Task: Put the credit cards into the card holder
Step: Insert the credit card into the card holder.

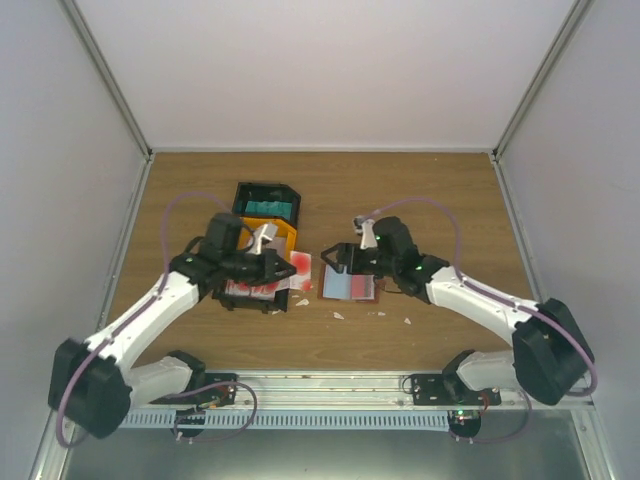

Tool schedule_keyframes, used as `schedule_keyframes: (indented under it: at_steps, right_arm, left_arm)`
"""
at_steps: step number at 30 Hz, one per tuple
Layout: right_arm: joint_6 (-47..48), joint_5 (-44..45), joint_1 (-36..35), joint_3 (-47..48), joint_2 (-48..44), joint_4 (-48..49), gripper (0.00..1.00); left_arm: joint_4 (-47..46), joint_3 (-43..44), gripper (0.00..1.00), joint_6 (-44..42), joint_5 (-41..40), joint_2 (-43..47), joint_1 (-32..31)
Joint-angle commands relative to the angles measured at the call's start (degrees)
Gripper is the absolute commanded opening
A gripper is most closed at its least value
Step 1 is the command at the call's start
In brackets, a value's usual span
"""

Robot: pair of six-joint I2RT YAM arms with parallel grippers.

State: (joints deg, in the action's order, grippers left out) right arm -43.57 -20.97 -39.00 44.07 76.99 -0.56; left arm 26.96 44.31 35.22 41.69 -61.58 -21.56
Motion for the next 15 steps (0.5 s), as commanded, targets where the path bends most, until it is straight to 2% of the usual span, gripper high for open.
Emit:
schedule_keyframes:
  at_steps: [1, 4, 7, 15]
  right_arm:
    - [0.5, 8.5, 3.8, -2.8, -4.7, -6.0, 0.67]
    - [2.0, 16.6, 4.6, -2.0, -4.4, -14.9, 0.57]
    - [2.5, 23.5, 4.6, -0.7, -2.6, -21.8, 0.49]
    - [2.7, 29.1, 4.8, -0.6, 4.4, -27.2, 0.44]
  left_arm:
    - [-10.1, 3.2, 0.0, 2.2, -8.4, -7.6, -8.3]
    - [-12.4, 5.3, 0.0, 1.1, -13.9, -13.0, -12.0]
    - [-17.8, 5.5, 0.0, 2.4, -12.7, -18.1, -13.5]
    - [-26.7, 6.2, 0.0, 6.5, -15.3, -29.9, -15.4]
